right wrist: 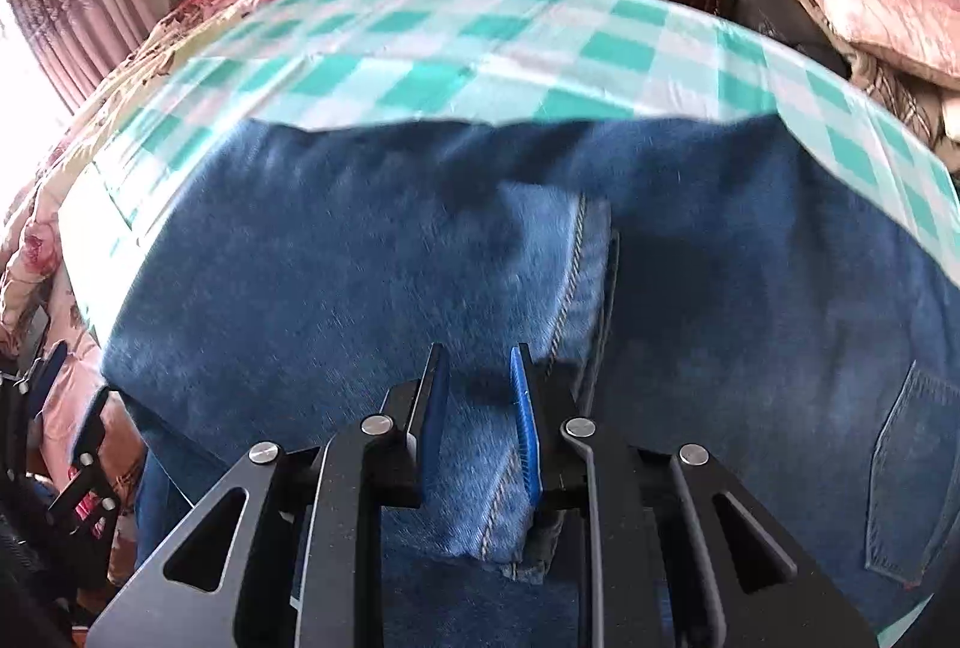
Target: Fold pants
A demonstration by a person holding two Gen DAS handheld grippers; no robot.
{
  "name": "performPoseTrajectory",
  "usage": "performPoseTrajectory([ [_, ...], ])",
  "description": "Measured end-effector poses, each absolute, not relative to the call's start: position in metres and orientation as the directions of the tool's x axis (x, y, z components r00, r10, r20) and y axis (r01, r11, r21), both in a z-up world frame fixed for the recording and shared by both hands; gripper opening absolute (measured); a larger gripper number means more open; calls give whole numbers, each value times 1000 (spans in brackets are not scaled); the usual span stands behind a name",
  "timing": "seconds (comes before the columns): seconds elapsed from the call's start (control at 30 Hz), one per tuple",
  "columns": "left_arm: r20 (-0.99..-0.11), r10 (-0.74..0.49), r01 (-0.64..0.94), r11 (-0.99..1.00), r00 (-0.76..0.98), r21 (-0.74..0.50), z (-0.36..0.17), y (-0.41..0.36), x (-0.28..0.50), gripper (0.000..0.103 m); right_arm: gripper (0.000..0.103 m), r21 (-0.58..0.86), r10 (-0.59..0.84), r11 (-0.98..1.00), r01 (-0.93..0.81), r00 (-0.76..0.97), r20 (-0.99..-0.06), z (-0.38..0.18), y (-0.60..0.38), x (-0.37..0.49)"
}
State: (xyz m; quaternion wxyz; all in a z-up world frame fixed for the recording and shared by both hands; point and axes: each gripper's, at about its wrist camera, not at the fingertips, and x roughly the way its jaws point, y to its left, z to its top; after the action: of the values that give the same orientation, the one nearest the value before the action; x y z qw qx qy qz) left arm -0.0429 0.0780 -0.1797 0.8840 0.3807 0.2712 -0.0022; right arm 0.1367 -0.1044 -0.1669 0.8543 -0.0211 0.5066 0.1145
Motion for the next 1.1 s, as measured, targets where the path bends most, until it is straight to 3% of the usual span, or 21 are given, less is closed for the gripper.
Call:
performPoseTrajectory([
  [0.17,-467,254,220,633,847,742,-193,76,-22,39,20,59,164,970,-237,455,-875,-171,-101,137],
  [0.33,-421,293,153,637,858,756,-172,77,-9,40,16,9,126,970,-244,469,-874,-172,-96,135],
  [0.43,-492,279,190,683,825,706,-181,96,-1,48,15,4,135,964,-267,473,-871,-173,-97,132],
  [0.53,-422,272,168,636,865,754,-193,94,-10,48,14,-1,136,962,-274,484,-864,-173,-97,130],
  [0.63,-419,242,171,656,875,735,-180,101,-9,59,14,-11,132,961,-277,491,-861,-173,-97,129],
  [0.73,-432,198,196,676,880,710,-167,104,-33,61,18,12,152,961,-277,491,-858,-171,-99,127],
  [0.8,-479,154,225,734,864,641,-154,103,-48,61,24,52,188,960,-275,496,-848,-169,-104,122],
  [0.87,-533,72,234,843,843,484,-129,106,-47,47,37,68,209,958,-279,516,-831,-167,-109,114],
  [0.9,-551,24,231,892,834,389,-118,107,-40,40,45,57,197,961,-270,528,-826,-167,-110,110],
  [0.93,-569,-30,235,928,822,290,-108,108,-27,27,65,23,151,972,-235,543,-826,-167,-112,106],
  [1.0,-599,-128,253,959,790,129,-97,100,7,16,69,35,146,977,-211,541,-828,-171,-120,100],
  [1.1,-666,-247,346,938,704,18,-96,66,77,15,69,87,169,981,-176,533,-829,-174,-133,94],
])
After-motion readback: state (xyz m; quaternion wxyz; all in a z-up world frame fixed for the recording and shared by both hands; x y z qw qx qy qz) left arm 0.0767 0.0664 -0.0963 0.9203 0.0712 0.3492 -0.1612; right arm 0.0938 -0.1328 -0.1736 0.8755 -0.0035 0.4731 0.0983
